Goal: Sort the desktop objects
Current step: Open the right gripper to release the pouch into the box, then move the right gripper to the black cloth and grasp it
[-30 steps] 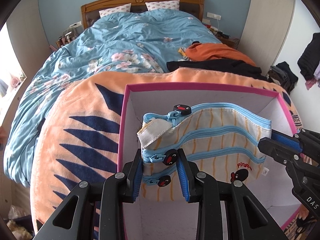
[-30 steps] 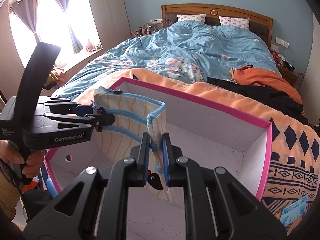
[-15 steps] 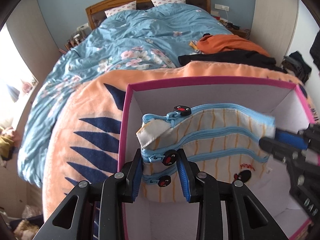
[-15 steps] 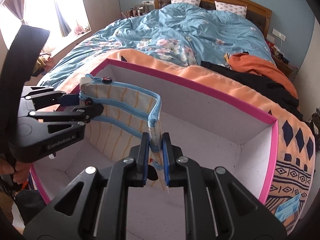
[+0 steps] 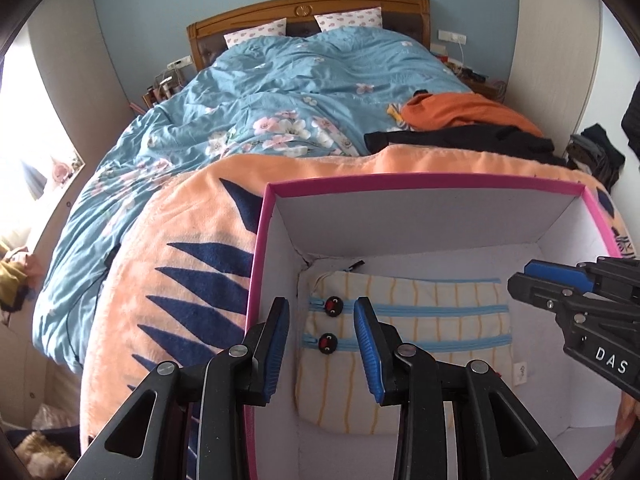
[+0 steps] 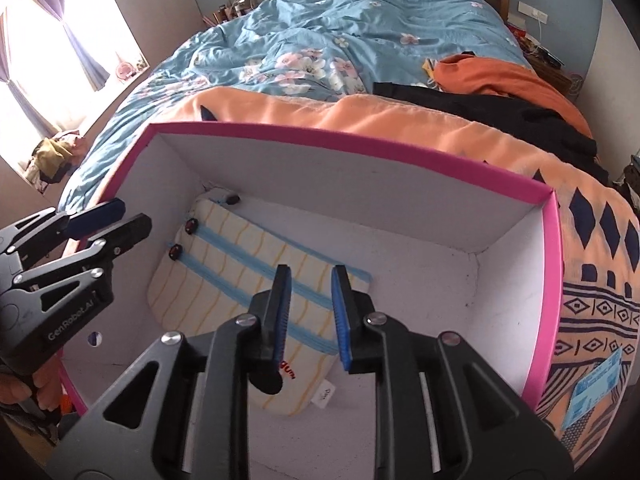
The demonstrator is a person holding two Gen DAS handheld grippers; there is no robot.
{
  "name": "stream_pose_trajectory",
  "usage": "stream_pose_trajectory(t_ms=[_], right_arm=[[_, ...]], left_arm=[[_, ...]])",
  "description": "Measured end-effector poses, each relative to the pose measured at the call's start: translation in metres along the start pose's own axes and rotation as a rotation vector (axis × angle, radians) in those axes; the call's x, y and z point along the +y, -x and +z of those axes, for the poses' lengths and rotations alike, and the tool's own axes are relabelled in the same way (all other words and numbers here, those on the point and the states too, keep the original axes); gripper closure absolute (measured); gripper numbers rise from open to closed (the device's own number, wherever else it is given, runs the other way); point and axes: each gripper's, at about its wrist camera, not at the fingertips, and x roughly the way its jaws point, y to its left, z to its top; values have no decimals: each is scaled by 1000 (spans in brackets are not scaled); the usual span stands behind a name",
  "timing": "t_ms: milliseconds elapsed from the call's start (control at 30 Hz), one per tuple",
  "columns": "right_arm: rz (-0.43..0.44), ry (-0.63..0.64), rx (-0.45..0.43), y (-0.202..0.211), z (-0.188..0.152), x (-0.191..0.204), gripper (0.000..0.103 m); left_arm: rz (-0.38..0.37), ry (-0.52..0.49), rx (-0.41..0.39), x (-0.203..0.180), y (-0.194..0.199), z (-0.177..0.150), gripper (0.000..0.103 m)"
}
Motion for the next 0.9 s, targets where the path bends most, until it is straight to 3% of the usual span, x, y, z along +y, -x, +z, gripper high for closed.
stream_pose_trajectory(t_ms=[167, 433, 533, 567, 700, 800, 900], right_arm=[[1, 14, -98, 21, -5, 4, 78], [186, 88, -212, 84, -46, 25, 68], [258, 151, -226, 111, -75, 40, 57], [288, 175, -221, 119, -87, 47, 53], [393, 242, -139, 127, -133, 74, 52], [435, 247, -77, 122, -160, 88, 51], [461, 236, -25, 113, -182, 95, 51]], left_arm=[[-95, 27, -26, 11, 20, -9, 68], [-211, 3, -90, 33, 89, -42, 48], [-262, 1, -84, 47, 113, -68, 46], [-272, 1, -77, 51, 118, -78, 46], [-298, 1, -41, 66, 131, -118, 45], [-276, -2, -19, 74, 134, -150, 37], [-293, 20, 10, 84, 134, -178, 35]])
